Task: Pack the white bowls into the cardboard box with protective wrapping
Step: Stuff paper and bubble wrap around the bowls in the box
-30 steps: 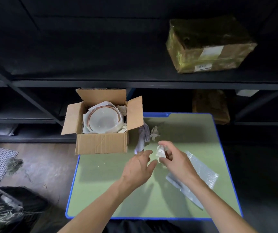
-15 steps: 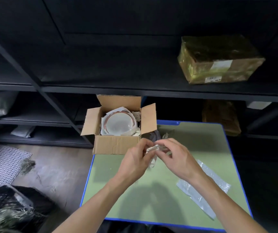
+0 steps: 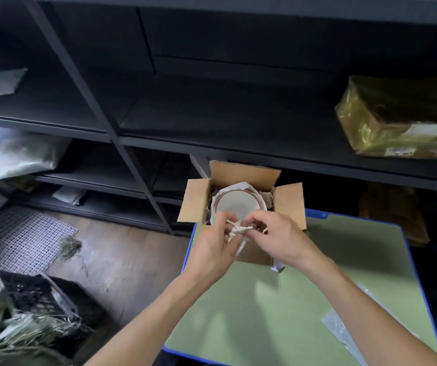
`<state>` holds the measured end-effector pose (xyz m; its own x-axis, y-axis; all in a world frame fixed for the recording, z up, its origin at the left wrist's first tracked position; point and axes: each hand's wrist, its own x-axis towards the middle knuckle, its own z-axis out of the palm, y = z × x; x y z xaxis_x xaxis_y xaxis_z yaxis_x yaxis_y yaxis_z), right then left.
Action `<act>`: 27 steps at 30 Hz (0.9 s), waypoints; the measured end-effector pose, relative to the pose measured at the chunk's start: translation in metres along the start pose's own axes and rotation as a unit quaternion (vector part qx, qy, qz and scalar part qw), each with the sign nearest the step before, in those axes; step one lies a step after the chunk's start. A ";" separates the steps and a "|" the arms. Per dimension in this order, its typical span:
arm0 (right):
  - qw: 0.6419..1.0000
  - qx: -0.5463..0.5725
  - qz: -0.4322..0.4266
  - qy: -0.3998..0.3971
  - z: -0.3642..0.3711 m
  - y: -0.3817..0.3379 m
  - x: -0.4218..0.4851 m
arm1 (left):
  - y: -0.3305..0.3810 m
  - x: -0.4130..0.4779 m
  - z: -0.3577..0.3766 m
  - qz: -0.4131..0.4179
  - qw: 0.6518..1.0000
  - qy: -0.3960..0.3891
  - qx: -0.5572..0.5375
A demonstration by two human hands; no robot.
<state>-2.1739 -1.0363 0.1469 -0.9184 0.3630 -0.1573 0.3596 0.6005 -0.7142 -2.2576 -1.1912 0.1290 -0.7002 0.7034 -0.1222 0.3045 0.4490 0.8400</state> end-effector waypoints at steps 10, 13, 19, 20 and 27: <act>0.992 -0.043 0.042 0.114 0.009 -0.024 0.093 | -0.032 0.065 -0.057 -0.020 0.991 0.095 0.091; 0.992 -0.070 0.027 0.101 0.016 -0.029 0.119 | -0.026 0.079 -0.062 -0.008 0.988 0.093 0.126; 0.987 -0.141 0.040 0.071 0.033 -0.020 0.143 | -0.053 0.101 -0.049 -0.007 0.981 0.079 0.178; 0.985 -0.157 0.037 0.068 0.035 -0.018 0.144 | -0.056 0.102 -0.048 -0.003 0.981 0.080 0.176; 0.933 -0.347 -0.046 0.089 0.045 -0.006 0.143 | -0.066 0.116 -0.038 0.035 0.967 0.090 0.236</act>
<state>-2.3151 -1.0200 0.0982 -0.9311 0.3624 0.0419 0.3573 0.9291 -0.0959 -2.3836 -1.1601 0.0792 -0.7556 0.6526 0.0561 0.5859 0.6352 0.5032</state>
